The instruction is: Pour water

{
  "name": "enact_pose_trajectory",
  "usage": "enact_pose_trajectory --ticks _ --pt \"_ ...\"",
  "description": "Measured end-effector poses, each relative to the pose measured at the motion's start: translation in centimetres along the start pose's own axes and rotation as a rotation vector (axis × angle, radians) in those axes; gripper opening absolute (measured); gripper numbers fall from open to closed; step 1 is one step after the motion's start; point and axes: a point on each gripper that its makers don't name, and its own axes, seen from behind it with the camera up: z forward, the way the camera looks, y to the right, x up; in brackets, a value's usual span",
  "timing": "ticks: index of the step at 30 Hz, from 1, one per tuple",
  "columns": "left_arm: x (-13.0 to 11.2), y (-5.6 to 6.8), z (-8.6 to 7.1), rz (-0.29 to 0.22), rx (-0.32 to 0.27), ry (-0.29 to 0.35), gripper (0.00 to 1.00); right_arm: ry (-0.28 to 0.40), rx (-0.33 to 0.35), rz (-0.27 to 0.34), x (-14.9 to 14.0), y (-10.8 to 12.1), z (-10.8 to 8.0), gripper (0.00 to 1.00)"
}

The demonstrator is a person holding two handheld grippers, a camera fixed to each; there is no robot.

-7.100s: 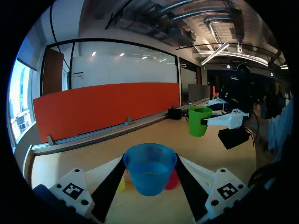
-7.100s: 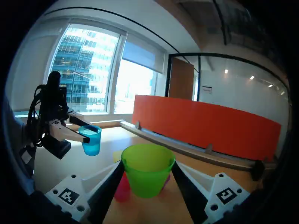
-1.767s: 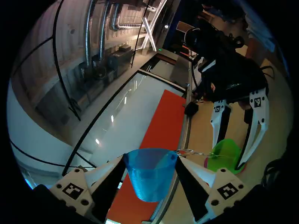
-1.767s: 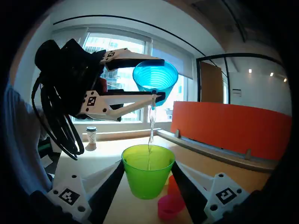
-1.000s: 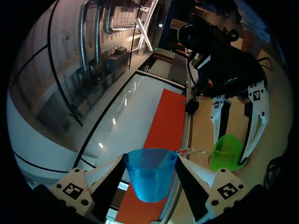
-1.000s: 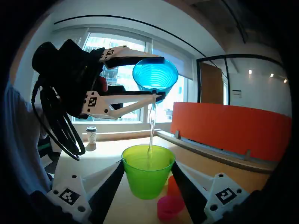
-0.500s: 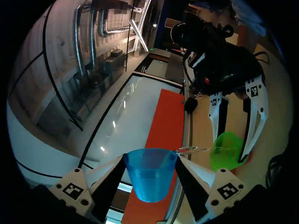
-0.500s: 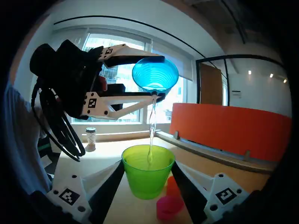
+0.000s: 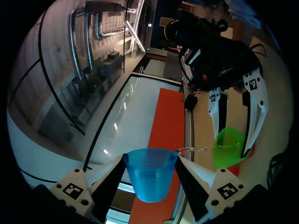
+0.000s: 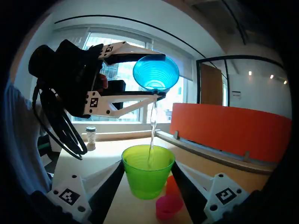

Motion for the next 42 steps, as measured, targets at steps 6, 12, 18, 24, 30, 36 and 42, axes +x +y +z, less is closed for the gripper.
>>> enact_pose_trajectory --ticks 6,12,18,24,30,36,42 --pt "0.2 -0.2 0.0 0.021 0.001 0.005 0.89 0.0 0.001 -0.002 0.0 0.0 0.0 0.9" --pt "0.3 -0.3 0.0 0.049 0.001 0.008 0.89 -0.002 -0.001 -0.005 -0.1 0.0 -0.1 0.9" --pt "0.4 -0.4 -0.2 0.074 0.001 0.01 0.89 -0.002 -0.002 -0.006 0.0 0.1 -0.1 0.9" --pt "0.5 -0.4 -0.2 0.113 0.002 0.011 0.89 -0.002 -0.001 -0.007 0.0 0.1 -0.2 0.9" --pt "0.8 -0.6 -0.3 0.151 0.004 0.014 0.89 0.0 -0.001 -0.006 -0.1 0.1 -0.2 0.9" --pt "1.2 -0.7 -0.3 0.187 0.008 0.018 0.89 0.001 0.0 -0.007 0.0 0.1 -0.3 0.9" --pt "1.5 -0.8 -0.5 0.225 0.013 0.019 0.89 0.003 -0.001 -0.008 0.1 0.1 -0.4 0.9"
